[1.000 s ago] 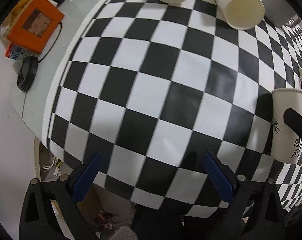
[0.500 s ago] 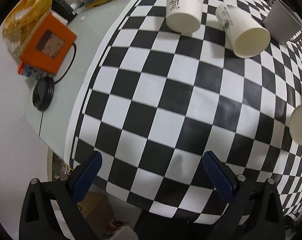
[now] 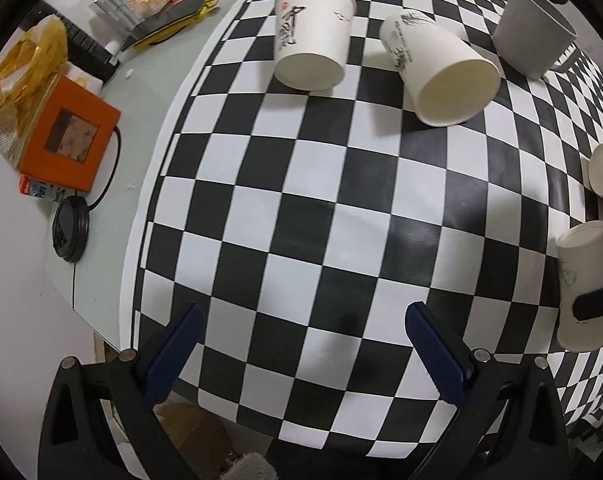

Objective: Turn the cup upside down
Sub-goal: 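Rotate the right gripper to turn the white cup rim-down and lower it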

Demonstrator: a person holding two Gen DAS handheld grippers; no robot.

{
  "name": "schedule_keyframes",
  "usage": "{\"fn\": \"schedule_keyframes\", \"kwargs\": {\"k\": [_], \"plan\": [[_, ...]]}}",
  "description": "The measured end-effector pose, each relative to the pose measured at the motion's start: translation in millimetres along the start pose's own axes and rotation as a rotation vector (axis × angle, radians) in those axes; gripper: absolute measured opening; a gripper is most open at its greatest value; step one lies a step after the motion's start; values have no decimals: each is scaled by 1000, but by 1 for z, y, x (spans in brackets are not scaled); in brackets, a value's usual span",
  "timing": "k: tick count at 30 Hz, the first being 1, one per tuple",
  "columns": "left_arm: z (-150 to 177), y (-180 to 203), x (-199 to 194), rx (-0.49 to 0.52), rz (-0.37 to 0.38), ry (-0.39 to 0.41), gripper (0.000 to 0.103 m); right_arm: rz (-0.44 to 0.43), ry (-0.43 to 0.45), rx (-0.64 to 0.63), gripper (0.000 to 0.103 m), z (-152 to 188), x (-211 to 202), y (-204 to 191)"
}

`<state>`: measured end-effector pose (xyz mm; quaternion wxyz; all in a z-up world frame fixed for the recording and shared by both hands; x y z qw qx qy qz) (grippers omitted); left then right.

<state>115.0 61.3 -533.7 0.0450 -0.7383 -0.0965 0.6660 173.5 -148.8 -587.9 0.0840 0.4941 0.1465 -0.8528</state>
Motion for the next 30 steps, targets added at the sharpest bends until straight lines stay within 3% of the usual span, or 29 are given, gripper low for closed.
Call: {"fn": "schedule_keyframes", "kwargs": {"k": [5, 8, 13, 17, 19, 21, 25, 28, 30], "plan": [[-3, 5, 5, 22, 5, -7, 103, -54, -12, 103, 68, 1, 12, 12], [-2, 10, 3, 35, 7, -8, 103, -57, -17, 106, 86, 1, 12, 11], [-1, 14, 3, 56, 17, -13, 103, 25, 60, 57, 87, 0, -6, 13], [0, 14, 4, 69, 15, -18, 103, 32, 105, 30, 87, -4, -13, 6], [0, 12, 5, 73, 13, -19, 103, 12, 107, 29, 83, -8, -11, -3], [0, 9, 5, 74, 11, -19, 103, -23, 114, 36, 60, -10, -8, -11], [-4, 3, 3, 64, 18, -16, 103, -81, 184, 83, 60, -12, -14, -23], [-10, 0, 2, 51, 34, -15, 103, -128, 325, 141, 60, -15, -40, -19], [-14, 1, 4, 46, 44, -16, 103, -115, 441, 178, 60, -18, -58, -12]]}}
Point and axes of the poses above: each gripper's, at about its wrist camera, not at the fingertips, and x roughly the way its jaws point, y to its right, z to its underside, the point moved 10 cm from there along x, roughly the way its jaws point, and after that the axes turned 2 degrees about -z, right-handed, at the moved point
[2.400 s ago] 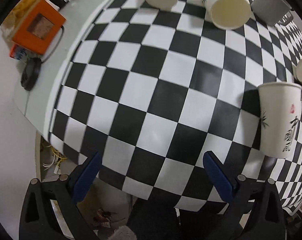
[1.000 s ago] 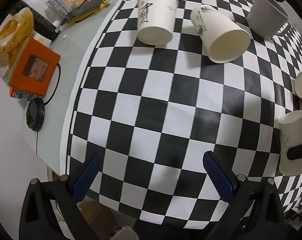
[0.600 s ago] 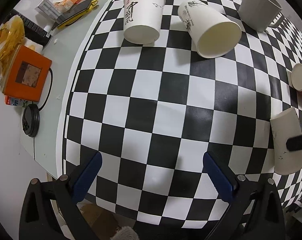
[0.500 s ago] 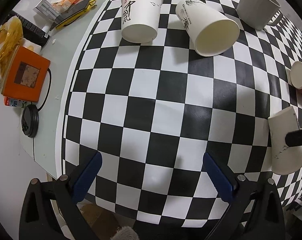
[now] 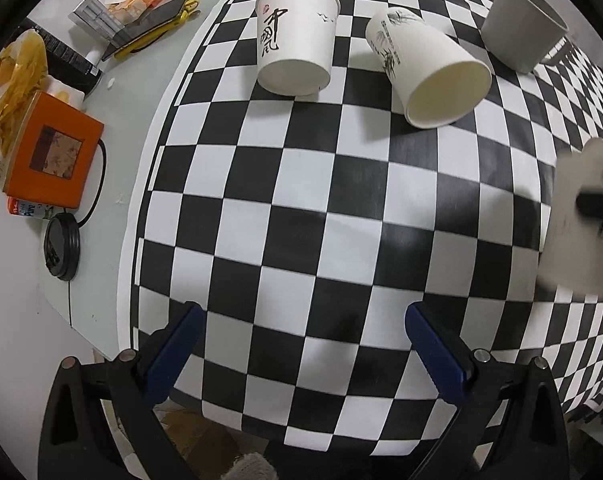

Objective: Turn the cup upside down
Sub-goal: 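Rotate the right gripper to turn the white cup rim-down and lower it, then open the right gripper and lift it away from the cup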

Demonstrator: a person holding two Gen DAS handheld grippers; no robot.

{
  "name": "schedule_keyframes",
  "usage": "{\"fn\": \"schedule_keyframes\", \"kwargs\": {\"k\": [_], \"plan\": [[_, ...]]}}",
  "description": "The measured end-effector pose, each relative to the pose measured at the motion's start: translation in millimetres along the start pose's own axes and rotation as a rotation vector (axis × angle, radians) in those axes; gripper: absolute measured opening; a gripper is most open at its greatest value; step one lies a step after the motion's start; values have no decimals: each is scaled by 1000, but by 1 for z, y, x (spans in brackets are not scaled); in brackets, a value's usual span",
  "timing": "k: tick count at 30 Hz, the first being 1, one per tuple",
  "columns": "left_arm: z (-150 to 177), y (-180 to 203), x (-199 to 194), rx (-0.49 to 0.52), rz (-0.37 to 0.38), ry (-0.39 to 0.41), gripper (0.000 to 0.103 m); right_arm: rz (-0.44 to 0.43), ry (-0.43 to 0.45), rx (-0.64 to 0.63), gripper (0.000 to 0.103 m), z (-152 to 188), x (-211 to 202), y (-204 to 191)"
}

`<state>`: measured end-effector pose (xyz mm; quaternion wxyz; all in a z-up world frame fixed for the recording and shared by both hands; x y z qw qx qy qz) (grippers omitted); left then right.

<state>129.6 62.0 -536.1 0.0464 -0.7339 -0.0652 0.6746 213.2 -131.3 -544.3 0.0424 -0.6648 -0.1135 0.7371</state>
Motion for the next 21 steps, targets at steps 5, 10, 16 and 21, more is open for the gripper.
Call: {"fn": "schedule_keyframes", "kwargs": {"k": [5, 10, 16, 21], "plan": [[-14, 6, 7, 15, 14, 4, 103, 79, 347, 53, 59, -23, -31, 11], [-22, 14, 12, 59, 20, 20, 103, 179, 570, 49, 59, -15, -28, 8], [-19, 22, 9, 90, 43, 47, 103, 234, 660, 8, 60, 5, -27, 0], [-11, 34, -9, 117, 67, 105, 103, 217, 594, 53, 69, 24, -22, 9]]}}
Point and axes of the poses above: each gripper's, at about its wrist camera, not at the fingertips, and x roughly the way its jaws point, y to its right, z to its underside, the point moved 10 cm from there along x, roughly the way its jaws point, and after that the axes turned 2 degrees about -z, right-handed, at the moved point
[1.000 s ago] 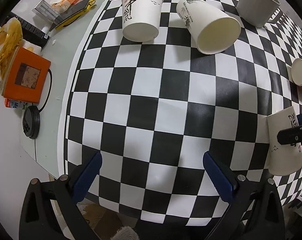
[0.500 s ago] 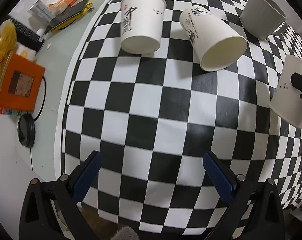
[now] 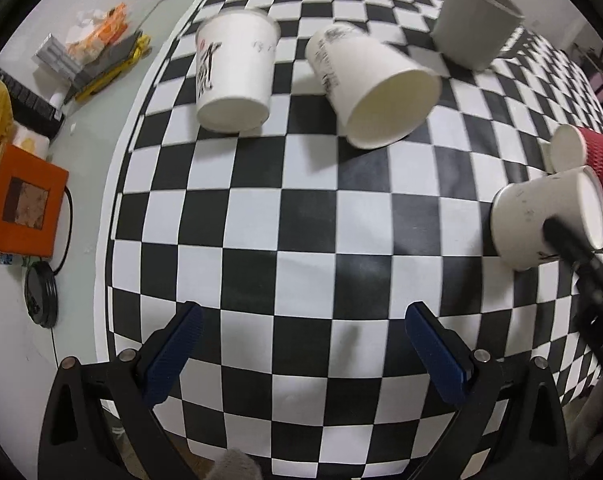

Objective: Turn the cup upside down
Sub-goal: 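Open the right gripper and lift it away from the cup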

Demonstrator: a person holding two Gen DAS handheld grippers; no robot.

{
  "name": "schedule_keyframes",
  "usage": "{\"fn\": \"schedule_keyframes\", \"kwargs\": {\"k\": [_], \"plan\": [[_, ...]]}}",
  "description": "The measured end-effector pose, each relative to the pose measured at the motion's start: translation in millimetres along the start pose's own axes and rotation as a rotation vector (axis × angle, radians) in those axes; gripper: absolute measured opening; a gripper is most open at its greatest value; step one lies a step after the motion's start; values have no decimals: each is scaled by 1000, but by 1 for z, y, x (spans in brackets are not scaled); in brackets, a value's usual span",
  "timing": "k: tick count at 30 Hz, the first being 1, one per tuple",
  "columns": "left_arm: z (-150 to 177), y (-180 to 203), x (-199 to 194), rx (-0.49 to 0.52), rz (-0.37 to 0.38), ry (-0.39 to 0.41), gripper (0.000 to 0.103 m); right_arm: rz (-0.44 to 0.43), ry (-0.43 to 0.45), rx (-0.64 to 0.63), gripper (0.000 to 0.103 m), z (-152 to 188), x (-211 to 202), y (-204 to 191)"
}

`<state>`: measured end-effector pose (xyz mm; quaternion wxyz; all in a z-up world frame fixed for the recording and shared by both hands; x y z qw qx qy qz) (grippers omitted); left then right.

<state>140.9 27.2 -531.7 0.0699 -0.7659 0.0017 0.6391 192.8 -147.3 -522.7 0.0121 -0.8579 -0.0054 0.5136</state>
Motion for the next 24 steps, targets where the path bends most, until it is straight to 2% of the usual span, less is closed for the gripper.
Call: {"fn": "schedule_keyframes", "kwargs": {"k": [5, 8, 13, 18, 24], "plan": [[4, 8, -34, -7, -1, 53, 103, 26, -25, 81, 92, 18, -17, 13], [5, 12, -60, -9, 1, 91, 103, 64, -38, 125, 101, 25, -37, 26], [7, 26, -116, -16, 10, 163, 103, 130, -27, 138, 101, 28, -84, 43], [8, 28, -171, -32, 30, 232, 103, 126, -10, 147, 101, 26, -144, 48], [11, 25, -236, -39, 49, 310, 103, 162, 29, 134, 101, 16, -219, 54]]}}
Point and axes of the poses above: each gripper's, at about its wrist camera, not at the fingertips, and x roughly the way its jaws point, y to its right, z to its underside, the point moved 10 cm from there along x, roughly the way its jaws point, and after that the axes turned 2 degrees about -z, right-handed, at the moved point
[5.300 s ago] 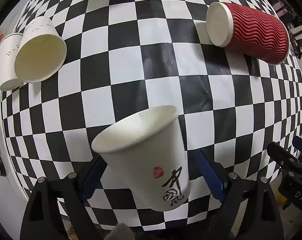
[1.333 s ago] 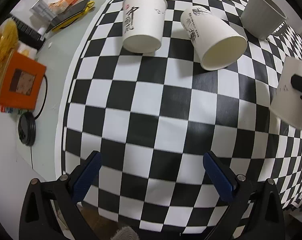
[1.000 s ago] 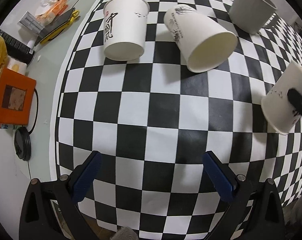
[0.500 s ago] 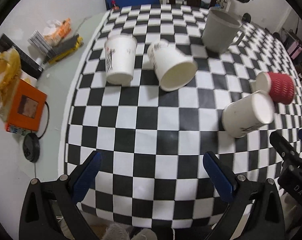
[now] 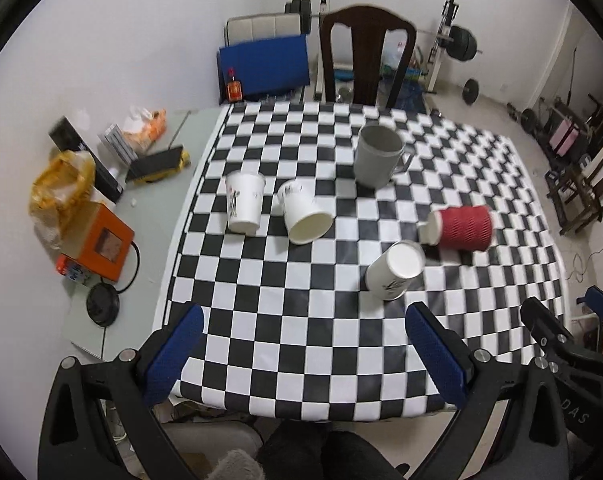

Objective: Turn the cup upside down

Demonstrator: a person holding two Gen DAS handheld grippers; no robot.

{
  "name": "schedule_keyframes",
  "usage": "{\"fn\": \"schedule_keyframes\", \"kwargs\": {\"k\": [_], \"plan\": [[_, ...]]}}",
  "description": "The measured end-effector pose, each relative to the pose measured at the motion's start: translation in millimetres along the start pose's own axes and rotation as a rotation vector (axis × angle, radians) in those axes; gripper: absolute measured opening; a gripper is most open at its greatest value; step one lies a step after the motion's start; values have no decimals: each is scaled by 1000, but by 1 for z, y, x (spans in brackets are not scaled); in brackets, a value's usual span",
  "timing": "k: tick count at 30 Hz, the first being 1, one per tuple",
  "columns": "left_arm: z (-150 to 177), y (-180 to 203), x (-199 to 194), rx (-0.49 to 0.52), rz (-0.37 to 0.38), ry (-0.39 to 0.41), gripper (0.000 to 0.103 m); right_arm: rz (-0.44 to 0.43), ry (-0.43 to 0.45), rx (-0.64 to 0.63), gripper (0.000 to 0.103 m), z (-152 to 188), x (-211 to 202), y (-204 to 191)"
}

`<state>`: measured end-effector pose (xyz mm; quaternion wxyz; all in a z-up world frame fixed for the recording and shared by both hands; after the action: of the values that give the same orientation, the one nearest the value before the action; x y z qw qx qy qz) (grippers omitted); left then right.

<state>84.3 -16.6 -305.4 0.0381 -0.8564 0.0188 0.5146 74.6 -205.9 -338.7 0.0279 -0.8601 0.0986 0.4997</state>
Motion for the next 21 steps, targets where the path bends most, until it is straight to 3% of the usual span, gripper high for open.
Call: {"fn": "schedule_keyframes", "kwargs": {"k": [10, 21], "plan": [[-7, 1, -75, -3, -18, 60, 103, 21, 52, -23, 102, -17, -98, 16], [-10, 0, -102, -17, -31, 83, 103, 6, 87, -31, 102, -25, -148, 18]]}}
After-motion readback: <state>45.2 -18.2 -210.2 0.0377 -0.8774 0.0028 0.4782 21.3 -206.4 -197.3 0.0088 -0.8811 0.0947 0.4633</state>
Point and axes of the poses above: each gripper's, at about its wrist camera, not at the fingertips, and x roughly the way its jaws point, y to its right, z to its underside, the point moved 10 cm from there along x, roughly the way its jaws point, and after that the axes turned 2 degrees about -z, right-handed, at the moved point
